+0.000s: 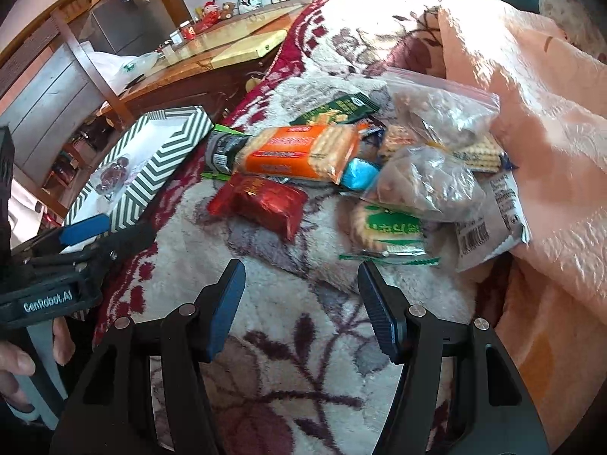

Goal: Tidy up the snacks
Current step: 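Move both grippers back over the snack pile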

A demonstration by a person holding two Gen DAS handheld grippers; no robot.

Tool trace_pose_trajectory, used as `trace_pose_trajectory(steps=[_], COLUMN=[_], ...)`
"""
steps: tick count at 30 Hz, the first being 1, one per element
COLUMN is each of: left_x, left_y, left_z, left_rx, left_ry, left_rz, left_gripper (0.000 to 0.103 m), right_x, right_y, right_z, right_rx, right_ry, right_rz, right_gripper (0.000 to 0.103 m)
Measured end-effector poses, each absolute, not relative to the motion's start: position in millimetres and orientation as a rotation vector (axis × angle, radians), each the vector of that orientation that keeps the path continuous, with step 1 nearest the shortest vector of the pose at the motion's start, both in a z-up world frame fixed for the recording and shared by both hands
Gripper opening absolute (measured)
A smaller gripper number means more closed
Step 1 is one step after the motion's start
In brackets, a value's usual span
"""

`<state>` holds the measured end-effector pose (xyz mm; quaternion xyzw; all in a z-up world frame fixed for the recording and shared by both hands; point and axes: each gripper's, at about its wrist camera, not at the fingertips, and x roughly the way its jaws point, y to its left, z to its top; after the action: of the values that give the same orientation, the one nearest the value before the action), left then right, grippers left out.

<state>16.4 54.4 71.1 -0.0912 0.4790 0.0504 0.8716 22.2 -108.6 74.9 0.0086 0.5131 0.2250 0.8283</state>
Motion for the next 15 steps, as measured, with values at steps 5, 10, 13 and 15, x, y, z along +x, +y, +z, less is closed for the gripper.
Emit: trace_pose_trajectory(steps=[5,10,13,15], left_x=[48,77,89,95], left_y=[39,17,8,5], left_z=[68,55,44,39], left_rx=[-0.232,-0.208,-0.189,-0.191], left_ry=[1.013,1.057,1.093,1.104], left_rz=[0.042,0.008,-0.007,-0.021], left_gripper=[0.093,0.093,0.093,0.093], right_x=[23,25,27,28], right_y=[-123,-137,-142,-145], right_z=[72,66,64,62], right_rx=[0.028,0.072,0.093,0.102], right_ry=[1.113,1.138,1.144,1.150], right_rz=[0.447,0.428,0.420,0.420], right_gripper=[0.062,0.062,0.062,0.062])
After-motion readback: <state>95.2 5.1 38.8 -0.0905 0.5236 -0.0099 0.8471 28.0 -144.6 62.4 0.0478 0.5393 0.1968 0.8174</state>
